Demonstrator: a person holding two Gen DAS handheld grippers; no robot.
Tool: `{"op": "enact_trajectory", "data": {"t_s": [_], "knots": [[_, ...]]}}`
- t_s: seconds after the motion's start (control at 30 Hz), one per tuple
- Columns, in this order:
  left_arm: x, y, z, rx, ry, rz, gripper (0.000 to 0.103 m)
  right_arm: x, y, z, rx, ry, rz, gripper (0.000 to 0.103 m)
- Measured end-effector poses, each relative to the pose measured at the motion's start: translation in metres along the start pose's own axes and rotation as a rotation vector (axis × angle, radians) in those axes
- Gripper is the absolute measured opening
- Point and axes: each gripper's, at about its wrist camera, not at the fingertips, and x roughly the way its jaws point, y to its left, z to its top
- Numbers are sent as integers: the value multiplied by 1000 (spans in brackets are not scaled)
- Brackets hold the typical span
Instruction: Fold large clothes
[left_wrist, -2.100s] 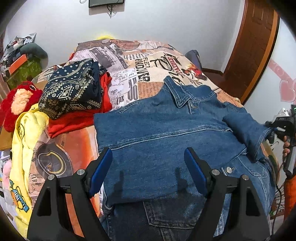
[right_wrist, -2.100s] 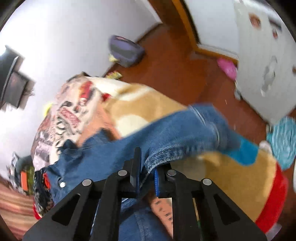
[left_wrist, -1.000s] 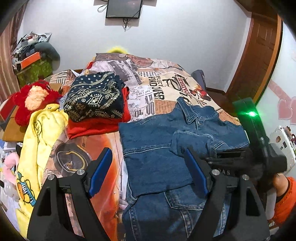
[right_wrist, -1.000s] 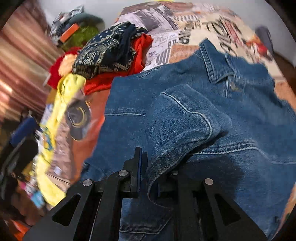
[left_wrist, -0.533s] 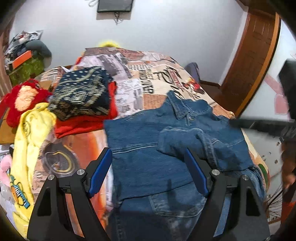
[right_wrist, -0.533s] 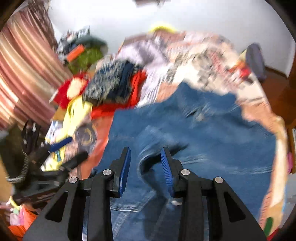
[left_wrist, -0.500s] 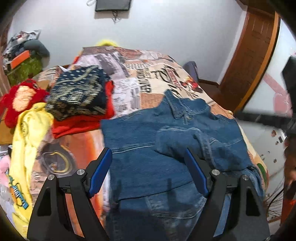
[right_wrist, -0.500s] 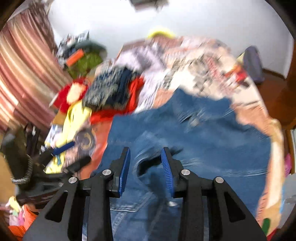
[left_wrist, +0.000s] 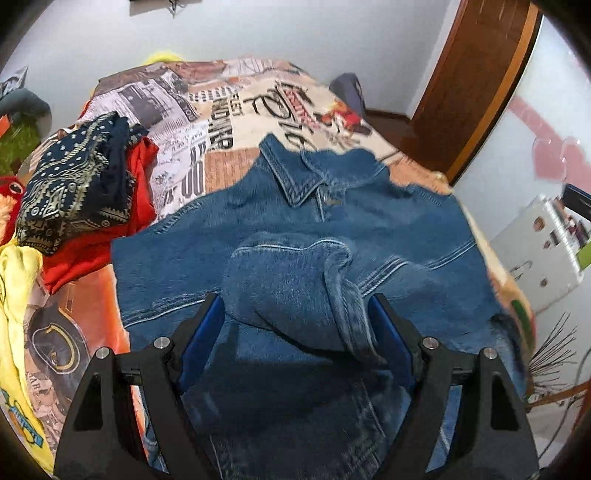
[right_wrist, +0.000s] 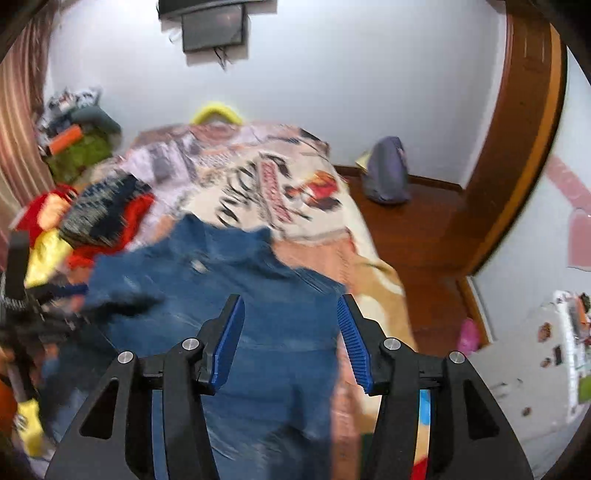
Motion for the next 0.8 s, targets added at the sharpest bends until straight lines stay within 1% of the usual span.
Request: {"op": "enact_trajectory", "data": {"t_s": [0.07,0.13,0.17,0.3,0.37,0.4,0.47,0.57,0.7,0.8], "knots": [[9,-1,-1,12,15,14,76,8,-9,-10,6,39,-3,49],[18,-1,-1,19,25,30,74,18,-15,-18,26,77,13,49],[21,-1,0,22,28,36,73,28,-15,-24,40,106,34,49],[32,-3,0,55,34,60,68,54,-12,-43,84,178,96,49],[36,-4,1,69,41,76,58,69,-7,-49,116,219,135,49],[37,-3,1,75,43,81,56,74,-8,-53,135,237,154,49],[35,-1,0,84,35,93,48,88,-8,-57,191,279,200,49],[27,3,-2,93,13,117,39,104,-8,-64,269,330,236,49],[10,8,-7,100,-37,148,36,113,-1,-72,285,356,230,49],[-3,15,-11,72,-65,145,35,114,5,-74,246,349,186,49]]}}
